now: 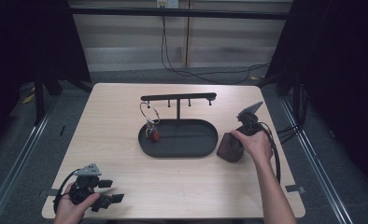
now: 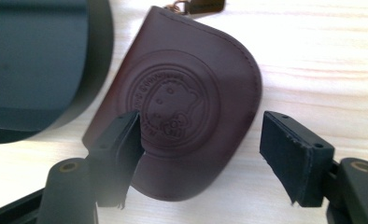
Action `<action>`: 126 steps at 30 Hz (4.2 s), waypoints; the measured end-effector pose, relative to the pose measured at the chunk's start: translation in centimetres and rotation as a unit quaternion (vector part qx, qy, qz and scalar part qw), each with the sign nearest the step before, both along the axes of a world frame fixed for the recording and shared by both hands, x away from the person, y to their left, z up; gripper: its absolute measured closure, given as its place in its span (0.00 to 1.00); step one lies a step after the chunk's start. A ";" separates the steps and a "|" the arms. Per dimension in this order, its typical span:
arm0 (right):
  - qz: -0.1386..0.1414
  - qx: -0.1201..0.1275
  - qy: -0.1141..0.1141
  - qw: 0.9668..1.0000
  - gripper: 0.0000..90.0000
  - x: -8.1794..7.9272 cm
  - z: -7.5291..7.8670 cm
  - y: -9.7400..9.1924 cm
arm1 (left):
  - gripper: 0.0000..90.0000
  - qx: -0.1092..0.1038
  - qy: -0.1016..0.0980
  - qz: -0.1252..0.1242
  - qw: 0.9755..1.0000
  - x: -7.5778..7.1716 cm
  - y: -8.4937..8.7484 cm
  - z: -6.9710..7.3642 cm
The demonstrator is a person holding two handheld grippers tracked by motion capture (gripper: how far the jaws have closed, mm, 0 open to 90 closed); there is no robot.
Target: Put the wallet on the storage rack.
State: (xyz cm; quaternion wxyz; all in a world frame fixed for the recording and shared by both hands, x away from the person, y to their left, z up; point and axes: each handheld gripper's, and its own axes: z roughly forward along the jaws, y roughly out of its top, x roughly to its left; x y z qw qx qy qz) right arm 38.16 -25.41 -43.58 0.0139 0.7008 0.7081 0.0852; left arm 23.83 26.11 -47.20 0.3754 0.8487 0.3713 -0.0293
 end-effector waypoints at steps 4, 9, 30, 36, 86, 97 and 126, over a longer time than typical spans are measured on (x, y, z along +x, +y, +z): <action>-0.003 0.007 -0.002 1.000 0.30 0.1 -0.2 0.1 | 0.24 -0.004 0.003 0.001 1.000 0.0 0.0 0.0; -0.014 0.018 0.004 1.000 0.29 0.3 -0.7 -0.3 | 0.24 -0.003 0.000 -0.002 1.000 0.0 0.0 0.0; -0.040 0.030 0.013 0.999 0.25 0.7 -2.3 -0.7 | 0.24 0.016 -0.008 -0.006 1.000 -0.1 -0.2 0.0; -0.046 0.067 0.011 0.997 0.30 0.6 -2.6 -1.3 | 0.24 0.017 -0.004 -0.005 1.000 -0.1 -0.2 0.0; -0.056 0.072 -0.066 0.994 0.92 -0.1 2.5 -0.7 | 0.25 0.007 -0.005 0.003 1.000 -0.1 0.2 0.2; -0.037 0.029 -0.053 0.997 0.92 0.3 4.9 0.5 | 0.25 0.000 -0.003 -0.004 1.000 -0.2 0.0 0.2; -0.002 -0.035 -0.056 0.998 0.92 0.5 10.5 2.9 | 0.23 -0.014 -0.019 -0.012 1.000 -0.3 0.3 0.6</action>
